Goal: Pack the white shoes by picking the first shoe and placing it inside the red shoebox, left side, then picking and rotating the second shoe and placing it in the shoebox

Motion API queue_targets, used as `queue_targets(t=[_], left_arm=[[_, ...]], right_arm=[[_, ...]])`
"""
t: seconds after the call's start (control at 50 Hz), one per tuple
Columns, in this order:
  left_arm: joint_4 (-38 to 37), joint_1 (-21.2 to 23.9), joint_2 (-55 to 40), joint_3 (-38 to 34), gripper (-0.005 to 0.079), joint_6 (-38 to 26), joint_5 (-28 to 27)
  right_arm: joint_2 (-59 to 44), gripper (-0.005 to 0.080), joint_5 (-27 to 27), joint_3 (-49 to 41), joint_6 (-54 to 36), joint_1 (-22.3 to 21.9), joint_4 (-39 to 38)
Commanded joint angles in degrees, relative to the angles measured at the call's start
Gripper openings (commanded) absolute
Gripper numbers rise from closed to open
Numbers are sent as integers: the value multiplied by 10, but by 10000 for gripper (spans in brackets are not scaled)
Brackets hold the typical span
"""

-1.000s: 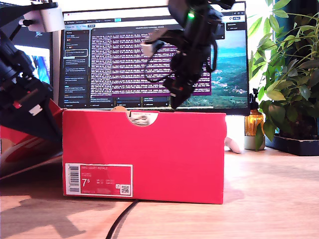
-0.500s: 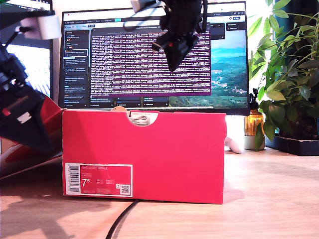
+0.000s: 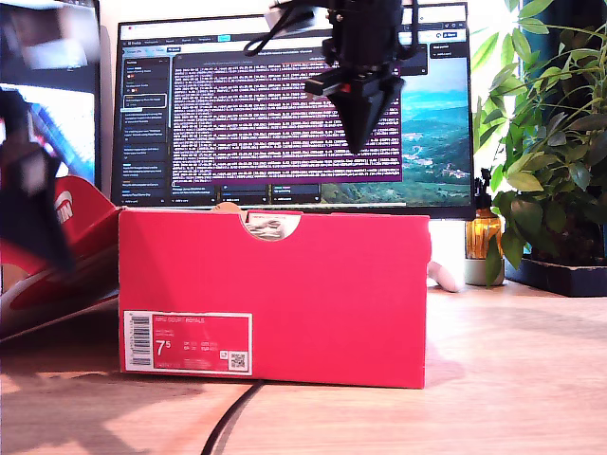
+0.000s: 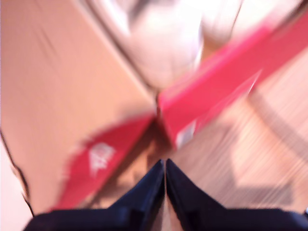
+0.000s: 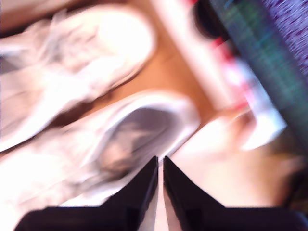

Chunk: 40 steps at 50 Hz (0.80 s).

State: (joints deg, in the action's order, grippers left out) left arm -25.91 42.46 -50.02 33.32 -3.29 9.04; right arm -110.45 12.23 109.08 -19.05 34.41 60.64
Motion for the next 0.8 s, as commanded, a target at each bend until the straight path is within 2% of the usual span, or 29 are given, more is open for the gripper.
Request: queue_targets(t=[0.0, 0.06, 0.14, 0.26, 0.36, 0.48, 0.64, 0.78], left_arm=[[2, 2, 24, 9, -18, 6, 0], [7, 1, 45, 9, -18, 9, 0], [27, -8, 60, 9, -18, 9, 0], [73, -41, 61, 6, -18, -4, -2], [121, -69, 57, -2, -18, -8, -40], [156, -100, 53, -7, -18, -17, -52], [178, -142, 43, -7, -18, -24, -81], [200, -176, 34, -8, -18, -32, -105]], right_arm=[[6, -13, -55, 4, 28, -13, 12], [7, -13, -97, 4, 47, -24, 23], [8, -13, -116, 4, 56, -40, 32], [12, -13, -118, 4, 57, -52, 30], [18, -13, -118, 3, 57, -62, 28], [34, -13, -117, -12, 59, -74, 7], [73, -13, -116, -66, 70, -99, -29], [126, -13, -115, -152, 78, -126, -96]])
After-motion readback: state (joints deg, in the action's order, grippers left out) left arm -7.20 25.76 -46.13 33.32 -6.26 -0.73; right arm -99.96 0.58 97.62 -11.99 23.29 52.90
